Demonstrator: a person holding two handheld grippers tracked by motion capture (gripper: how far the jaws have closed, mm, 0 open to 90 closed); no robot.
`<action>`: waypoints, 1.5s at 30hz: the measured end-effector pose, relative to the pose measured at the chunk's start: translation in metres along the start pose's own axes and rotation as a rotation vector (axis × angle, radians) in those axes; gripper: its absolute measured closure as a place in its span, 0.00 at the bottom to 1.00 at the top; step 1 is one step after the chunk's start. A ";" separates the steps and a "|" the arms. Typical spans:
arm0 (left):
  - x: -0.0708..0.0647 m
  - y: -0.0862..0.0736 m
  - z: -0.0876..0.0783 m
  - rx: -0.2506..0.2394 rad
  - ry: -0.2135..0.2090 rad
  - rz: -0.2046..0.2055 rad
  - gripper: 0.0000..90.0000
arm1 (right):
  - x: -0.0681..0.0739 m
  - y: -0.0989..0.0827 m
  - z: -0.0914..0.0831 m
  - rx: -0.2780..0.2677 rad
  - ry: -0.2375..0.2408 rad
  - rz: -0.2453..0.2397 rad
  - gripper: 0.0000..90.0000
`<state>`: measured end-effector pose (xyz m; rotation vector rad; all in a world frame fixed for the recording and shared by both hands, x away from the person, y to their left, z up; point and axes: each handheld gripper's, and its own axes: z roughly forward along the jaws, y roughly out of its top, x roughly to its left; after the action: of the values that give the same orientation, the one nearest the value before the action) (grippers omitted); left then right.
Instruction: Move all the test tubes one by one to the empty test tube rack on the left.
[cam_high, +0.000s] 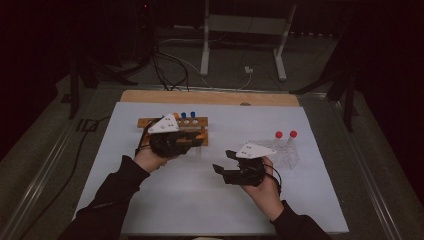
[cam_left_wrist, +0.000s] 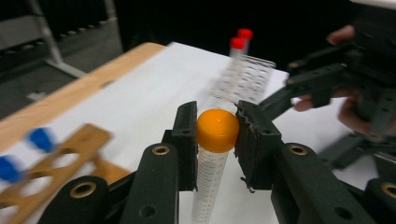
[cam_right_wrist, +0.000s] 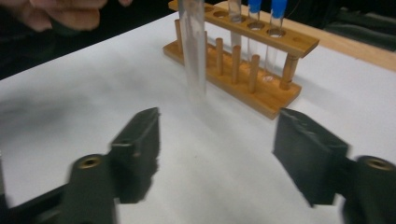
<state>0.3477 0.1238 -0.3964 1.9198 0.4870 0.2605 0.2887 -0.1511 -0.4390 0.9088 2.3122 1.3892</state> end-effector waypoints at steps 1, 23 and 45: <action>0.003 0.001 -0.004 -0.005 0.014 -0.002 0.79 | 0.001 0.000 0.000 -0.005 -0.009 -0.006 0.30; 0.065 0.005 -0.046 -0.037 0.254 -0.028 0.79 | -0.001 0.000 -0.009 -0.059 0.013 -0.007 0.00; 0.104 -0.010 -0.029 -0.070 0.377 -0.089 0.79 | -0.004 -0.001 -0.010 -0.054 0.029 -0.010 0.00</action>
<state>0.4269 0.1979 -0.3989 1.7799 0.7997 0.5785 0.2857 -0.1604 -0.4352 0.8657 2.2850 1.4622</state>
